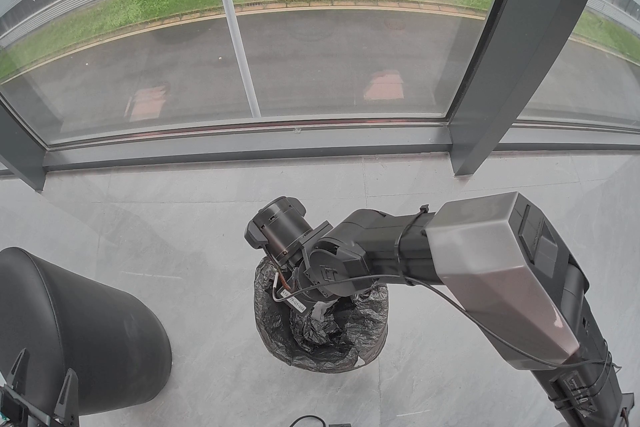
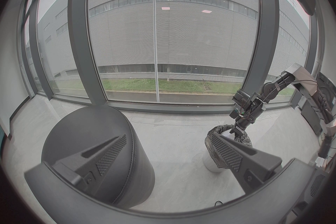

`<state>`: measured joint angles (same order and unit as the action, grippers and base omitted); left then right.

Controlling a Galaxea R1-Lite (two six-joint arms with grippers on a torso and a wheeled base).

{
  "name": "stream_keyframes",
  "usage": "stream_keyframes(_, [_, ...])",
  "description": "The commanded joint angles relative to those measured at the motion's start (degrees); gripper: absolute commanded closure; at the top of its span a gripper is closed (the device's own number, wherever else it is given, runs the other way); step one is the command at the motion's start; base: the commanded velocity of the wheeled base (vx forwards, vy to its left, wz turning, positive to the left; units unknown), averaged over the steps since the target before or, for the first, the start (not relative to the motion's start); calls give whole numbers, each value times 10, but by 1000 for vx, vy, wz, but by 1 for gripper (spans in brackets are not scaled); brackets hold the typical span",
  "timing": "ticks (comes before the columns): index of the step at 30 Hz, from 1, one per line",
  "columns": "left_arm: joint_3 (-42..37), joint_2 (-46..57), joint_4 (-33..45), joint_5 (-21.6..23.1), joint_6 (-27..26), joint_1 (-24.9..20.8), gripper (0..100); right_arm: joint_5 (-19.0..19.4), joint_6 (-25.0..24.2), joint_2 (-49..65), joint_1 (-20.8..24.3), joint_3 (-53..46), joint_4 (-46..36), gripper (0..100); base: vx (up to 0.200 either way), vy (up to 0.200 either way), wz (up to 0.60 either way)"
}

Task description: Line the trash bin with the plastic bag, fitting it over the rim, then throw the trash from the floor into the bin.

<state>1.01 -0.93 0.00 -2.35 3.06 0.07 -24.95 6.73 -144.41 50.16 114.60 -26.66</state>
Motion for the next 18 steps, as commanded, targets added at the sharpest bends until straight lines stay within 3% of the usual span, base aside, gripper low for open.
stream_keyframes(1, [-5, 9, 0, 0, 1, 0, 0, 0, 0, -19, 1, 0, 5, 100, 0, 0, 0])
stream_keyframes(6, [-5, 9, 0, 0, 1, 0, 0, 1, 3, -53, -2, 0, 7, 100, 0, 0, 0])
stream_keyframes(18, [-5, 9, 0, 0, 1, 0, 0, 5, 39, -148, -40, 0, 108, 100, 0, 0, 0])
